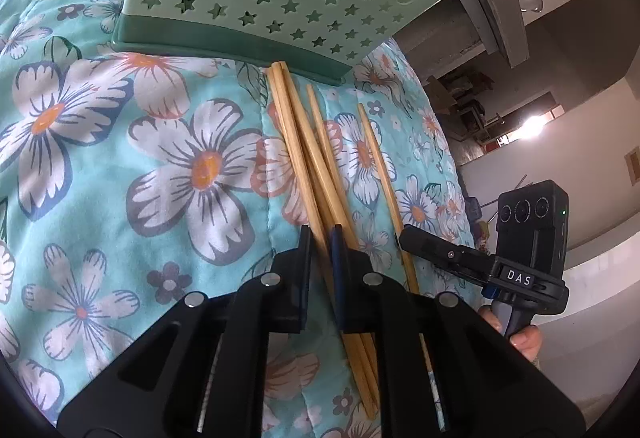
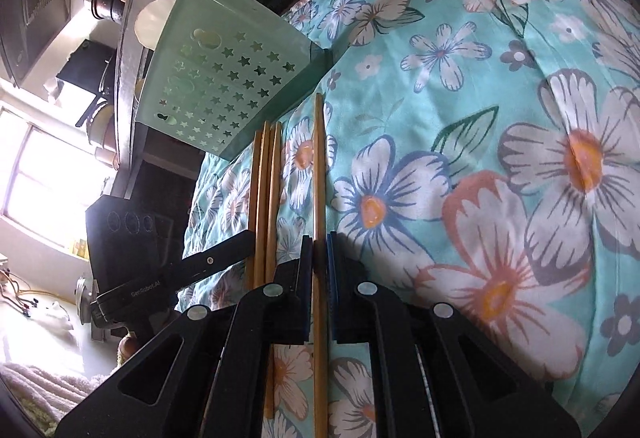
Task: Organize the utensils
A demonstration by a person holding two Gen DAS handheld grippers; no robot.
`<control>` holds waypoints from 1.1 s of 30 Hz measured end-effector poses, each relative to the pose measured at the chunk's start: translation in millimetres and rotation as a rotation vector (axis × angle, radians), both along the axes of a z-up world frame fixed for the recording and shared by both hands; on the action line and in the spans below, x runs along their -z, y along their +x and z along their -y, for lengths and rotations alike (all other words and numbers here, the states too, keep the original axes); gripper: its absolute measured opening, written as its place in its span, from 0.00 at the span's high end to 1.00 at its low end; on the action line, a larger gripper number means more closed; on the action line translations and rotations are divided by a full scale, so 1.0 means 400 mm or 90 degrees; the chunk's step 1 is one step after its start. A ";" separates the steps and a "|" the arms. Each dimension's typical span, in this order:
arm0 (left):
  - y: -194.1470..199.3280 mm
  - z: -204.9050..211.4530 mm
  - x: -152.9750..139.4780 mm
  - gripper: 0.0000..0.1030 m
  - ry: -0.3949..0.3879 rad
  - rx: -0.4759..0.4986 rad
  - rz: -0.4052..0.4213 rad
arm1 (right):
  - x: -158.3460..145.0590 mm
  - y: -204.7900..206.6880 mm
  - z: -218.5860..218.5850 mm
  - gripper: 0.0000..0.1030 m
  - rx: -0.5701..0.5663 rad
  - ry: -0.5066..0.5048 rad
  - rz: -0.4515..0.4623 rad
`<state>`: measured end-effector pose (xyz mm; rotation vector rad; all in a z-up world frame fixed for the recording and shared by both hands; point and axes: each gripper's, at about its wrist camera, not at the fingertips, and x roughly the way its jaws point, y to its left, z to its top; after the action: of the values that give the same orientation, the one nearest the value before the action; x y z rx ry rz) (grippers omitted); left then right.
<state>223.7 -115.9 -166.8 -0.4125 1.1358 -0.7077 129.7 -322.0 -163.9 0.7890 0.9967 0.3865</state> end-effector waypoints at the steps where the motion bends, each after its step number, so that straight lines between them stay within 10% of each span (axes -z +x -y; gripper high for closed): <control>1: -0.004 -0.004 -0.004 0.92 0.000 -0.001 0.001 | 0.001 -0.001 0.001 0.93 0.000 0.001 0.000; 25: -0.146 -0.194 -0.082 0.95 0.068 -0.087 0.024 | -0.028 -0.078 -0.043 0.93 -0.015 -0.047 -0.024; 33: -0.162 -0.203 -0.087 0.85 0.125 -0.085 0.048 | -0.066 -0.084 -0.079 0.82 -0.046 -0.156 -0.027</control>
<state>158.8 -34.6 -132.0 -0.2894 1.0841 -0.4859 96.3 -290.6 -137.4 0.5421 1.0909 0.3038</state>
